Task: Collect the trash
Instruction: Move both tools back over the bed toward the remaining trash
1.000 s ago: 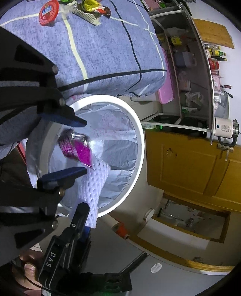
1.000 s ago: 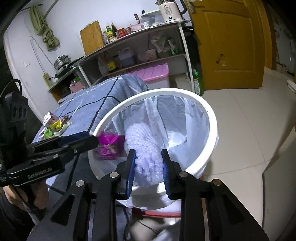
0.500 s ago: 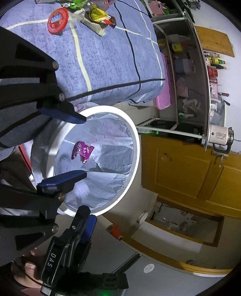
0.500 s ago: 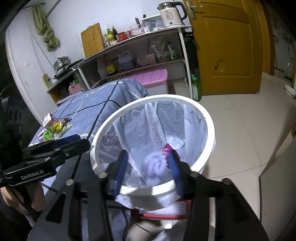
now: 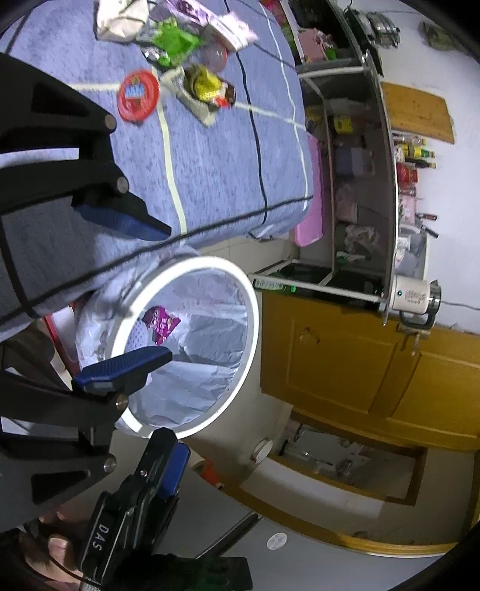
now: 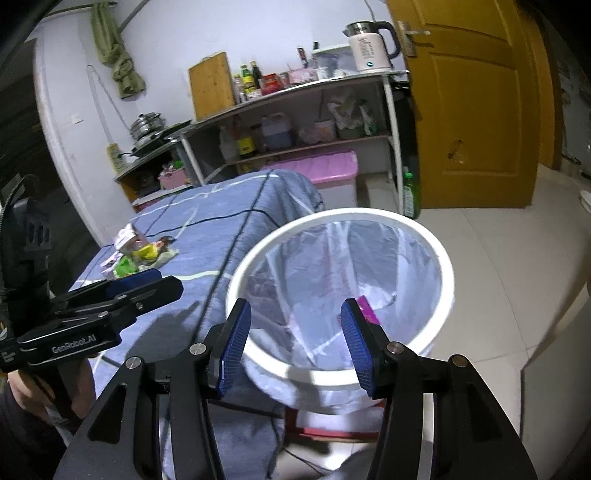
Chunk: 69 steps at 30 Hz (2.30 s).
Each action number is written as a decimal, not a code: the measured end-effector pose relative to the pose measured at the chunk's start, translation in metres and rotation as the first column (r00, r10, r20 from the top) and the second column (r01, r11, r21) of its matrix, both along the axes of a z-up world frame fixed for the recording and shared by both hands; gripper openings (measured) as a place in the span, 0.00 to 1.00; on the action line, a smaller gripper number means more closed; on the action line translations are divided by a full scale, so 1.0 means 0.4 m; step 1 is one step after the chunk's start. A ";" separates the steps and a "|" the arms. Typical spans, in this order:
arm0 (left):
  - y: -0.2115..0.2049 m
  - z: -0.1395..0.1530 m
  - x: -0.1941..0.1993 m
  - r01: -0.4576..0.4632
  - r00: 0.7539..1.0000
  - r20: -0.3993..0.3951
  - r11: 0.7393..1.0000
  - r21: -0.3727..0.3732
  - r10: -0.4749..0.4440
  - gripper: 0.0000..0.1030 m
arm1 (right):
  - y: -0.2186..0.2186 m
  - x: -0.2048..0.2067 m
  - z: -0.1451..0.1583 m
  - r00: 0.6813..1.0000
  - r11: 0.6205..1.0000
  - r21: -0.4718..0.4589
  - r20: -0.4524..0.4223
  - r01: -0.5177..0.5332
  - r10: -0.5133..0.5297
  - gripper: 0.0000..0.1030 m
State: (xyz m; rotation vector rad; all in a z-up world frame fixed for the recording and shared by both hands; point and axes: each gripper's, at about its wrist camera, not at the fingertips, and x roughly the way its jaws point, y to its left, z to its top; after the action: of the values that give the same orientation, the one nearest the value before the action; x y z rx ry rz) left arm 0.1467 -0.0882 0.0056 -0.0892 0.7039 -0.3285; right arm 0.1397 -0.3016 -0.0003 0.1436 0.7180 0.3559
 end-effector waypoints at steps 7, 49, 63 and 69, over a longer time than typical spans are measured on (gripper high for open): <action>0.066 0.015 -0.046 -0.071 0.997 0.029 0.997 -0.003 0.071 0.66 | 0.069 -0.021 0.020 0.997 0.997 0.009 0.020 -0.078 0.078 0.50; 0.605 -0.104 -0.106 -0.518 0.855 -0.024 0.855 0.021 0.518 0.78 | 0.575 0.100 -0.064 0.925 0.922 -0.087 -0.081 -0.378 0.372 0.58; 0.594 -0.111 -0.091 -0.378 0.926 -0.041 0.923 -0.066 0.376 0.78 | 0.652 0.168 -0.103 0.919 0.913 -0.127 -0.137 -0.387 0.370 0.58; 0.549 -0.086 -0.125 -0.272 0.962 -0.012 0.958 -0.091 0.272 0.77 | 0.633 0.184 -0.118 0.918 0.921 -0.100 -0.174 -0.377 0.357 0.55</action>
State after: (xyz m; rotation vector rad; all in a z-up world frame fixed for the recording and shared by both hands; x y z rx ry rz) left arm 0.0966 0.1313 -0.0287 -0.2713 0.6665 -0.0962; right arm 0.2131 -0.0482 -0.0475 -0.0940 0.9207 0.6617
